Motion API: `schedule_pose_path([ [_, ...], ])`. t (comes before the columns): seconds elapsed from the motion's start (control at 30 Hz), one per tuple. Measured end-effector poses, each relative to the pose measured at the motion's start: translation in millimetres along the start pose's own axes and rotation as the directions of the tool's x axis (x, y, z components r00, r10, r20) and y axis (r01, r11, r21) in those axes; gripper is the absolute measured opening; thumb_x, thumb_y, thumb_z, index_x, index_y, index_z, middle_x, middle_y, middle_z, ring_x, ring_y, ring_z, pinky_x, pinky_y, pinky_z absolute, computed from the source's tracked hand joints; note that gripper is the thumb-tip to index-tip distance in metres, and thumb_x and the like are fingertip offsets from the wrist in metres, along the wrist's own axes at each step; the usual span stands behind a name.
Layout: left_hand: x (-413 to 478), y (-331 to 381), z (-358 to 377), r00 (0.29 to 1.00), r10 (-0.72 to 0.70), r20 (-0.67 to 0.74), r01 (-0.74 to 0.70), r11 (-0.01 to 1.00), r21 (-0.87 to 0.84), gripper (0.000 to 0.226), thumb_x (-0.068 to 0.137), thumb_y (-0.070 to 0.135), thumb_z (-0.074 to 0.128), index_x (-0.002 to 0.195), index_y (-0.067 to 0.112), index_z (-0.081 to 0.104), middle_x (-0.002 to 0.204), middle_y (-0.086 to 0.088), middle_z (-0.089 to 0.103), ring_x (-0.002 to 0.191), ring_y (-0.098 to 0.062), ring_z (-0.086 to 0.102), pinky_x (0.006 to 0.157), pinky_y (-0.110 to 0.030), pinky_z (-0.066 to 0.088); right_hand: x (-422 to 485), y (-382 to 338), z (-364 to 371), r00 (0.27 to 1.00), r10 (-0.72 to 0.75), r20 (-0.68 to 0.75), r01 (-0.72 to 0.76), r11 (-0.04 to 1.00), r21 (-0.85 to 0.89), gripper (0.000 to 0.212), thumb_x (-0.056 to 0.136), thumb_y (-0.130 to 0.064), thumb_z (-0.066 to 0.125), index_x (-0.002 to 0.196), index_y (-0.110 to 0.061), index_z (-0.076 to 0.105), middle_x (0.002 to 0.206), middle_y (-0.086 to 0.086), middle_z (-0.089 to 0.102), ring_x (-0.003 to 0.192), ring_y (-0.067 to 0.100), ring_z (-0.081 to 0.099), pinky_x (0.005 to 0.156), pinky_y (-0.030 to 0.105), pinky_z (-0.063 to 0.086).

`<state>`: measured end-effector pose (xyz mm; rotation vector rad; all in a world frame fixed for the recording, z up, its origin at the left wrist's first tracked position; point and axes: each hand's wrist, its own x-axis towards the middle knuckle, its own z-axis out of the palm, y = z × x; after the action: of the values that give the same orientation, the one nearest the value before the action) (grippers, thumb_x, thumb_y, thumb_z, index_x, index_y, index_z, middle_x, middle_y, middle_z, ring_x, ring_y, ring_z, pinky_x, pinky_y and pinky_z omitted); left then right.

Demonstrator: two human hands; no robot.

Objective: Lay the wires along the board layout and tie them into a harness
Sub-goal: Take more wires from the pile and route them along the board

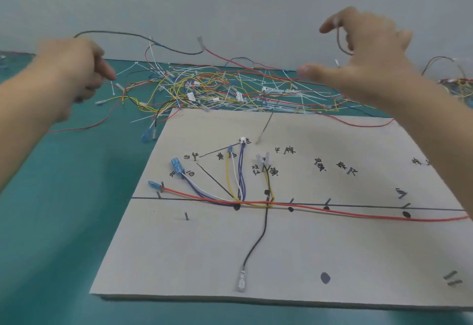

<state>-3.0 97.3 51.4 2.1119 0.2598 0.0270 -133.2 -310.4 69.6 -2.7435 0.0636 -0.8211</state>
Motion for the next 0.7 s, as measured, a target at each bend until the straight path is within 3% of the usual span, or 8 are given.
schedule_pose_path([
  [0.1,-23.6,18.4,6.9,0.957,0.030,0.289,0.023,0.984,-0.178,0.026,0.085,0.029,0.044,0.077,0.011,0.061,0.044,0.002,0.031,0.030,-0.010,0.016,0.037,-0.018,0.024,5.6,-11.5,17.0,0.991,-0.071,0.116,0.097,0.967,-0.235,0.076,0.059,-0.055,0.064,0.130,-0.042,0.043,0.113,0.002,0.049,0.111,0.029,0.041,0.084,0.042,0.024],
  [0.17,-40.6,27.0,14.5,0.898,0.069,0.433,0.006,0.986,-0.169,0.023,0.086,0.023,0.043,0.081,0.013,0.063,0.051,-0.002,0.036,0.031,-0.009,0.017,0.046,-0.022,0.027,5.5,-14.0,35.3,0.965,-0.053,0.255,0.152,0.911,-0.384,0.072,0.063,-0.036,0.064,0.130,-0.045,0.043,0.106,0.003,0.041,0.112,0.030,0.038,0.086,0.043,0.024],
  [0.27,-55.7,34.1,25.2,0.875,0.071,0.479,-0.013,0.992,-0.122,0.028,0.092,0.014,0.036,0.084,0.012,0.063,0.056,-0.006,0.040,0.028,-0.008,0.018,0.047,-0.021,0.021,0.8,-6.6,61.5,0.911,0.024,0.411,0.203,0.843,-0.498,0.053,0.080,-0.031,0.062,0.129,-0.048,0.053,0.102,0.004,0.035,0.118,0.032,0.037,0.100,0.049,0.026],
  [0.33,-60.2,31.1,26.3,0.869,0.079,0.489,-0.018,0.992,-0.128,0.028,0.090,0.012,0.036,0.084,0.012,0.063,0.056,-0.006,0.042,0.028,-0.008,0.019,0.042,-0.018,0.022,2.8,1.8,67.1,0.903,0.078,0.422,0.133,0.884,-0.447,0.031,0.088,-0.035,0.059,0.115,-0.049,0.064,0.099,0.002,0.039,0.120,0.033,0.040,0.102,0.049,0.025],
  [0.4,-62.7,25.6,24.5,0.854,0.082,0.513,-0.018,0.992,-0.127,0.029,0.088,0.012,0.037,0.082,0.014,0.065,0.057,-0.006,0.043,0.028,-0.008,0.019,0.049,-0.025,0.024,5.6,10.6,67.4,0.907,0.114,0.406,0.051,0.926,-0.374,0.011,0.090,-0.042,0.058,0.095,-0.046,0.067,0.096,0.001,0.043,0.119,0.034,0.042,0.102,0.050,0.025],
  [0.5,-64.0,19.6,21.4,0.837,0.085,0.541,-0.012,0.990,-0.138,0.029,0.085,0.013,0.037,0.080,0.015,0.066,0.058,-0.006,0.044,0.028,-0.008,0.019,0.054,-0.031,0.027,4.0,17.3,68.6,0.891,0.151,0.428,0.014,0.934,-0.357,0.012,0.090,-0.044,0.053,0.089,-0.045,0.065,0.093,-0.002,0.042,0.122,0.035,0.040,0.099,0.050,0.025],
  [0.6,-62.9,15.1,19.3,0.817,0.103,0.567,0.030,0.975,-0.221,0.029,0.084,0.016,0.038,0.078,0.015,0.066,0.059,-0.005,0.041,0.028,-0.008,0.019,0.056,-0.032,0.033,1.3,21.5,68.8,0.878,0.135,0.460,0.014,0.952,-0.305,0.013,0.085,-0.043,0.056,0.091,-0.050,0.066,0.088,-0.010,0.041,0.109,0.030,0.040,0.093,0.047,0.025],
  [0.7,-65.9,11.6,18.6,0.792,0.126,0.597,0.056,0.959,-0.277,0.020,0.075,0.019,0.047,0.078,0.016,0.066,0.060,-0.004,0.039,0.029,-0.008,0.019,0.056,-0.033,0.035,2.5,33.5,62.5,0.863,0.135,0.487,-0.023,0.973,-0.229,0.004,0.085,-0.050,0.066,0.089,-0.048,0.066,0.090,-0.012,0.048,0.104,0.025,0.040,0.104,0.053,0.027],
])
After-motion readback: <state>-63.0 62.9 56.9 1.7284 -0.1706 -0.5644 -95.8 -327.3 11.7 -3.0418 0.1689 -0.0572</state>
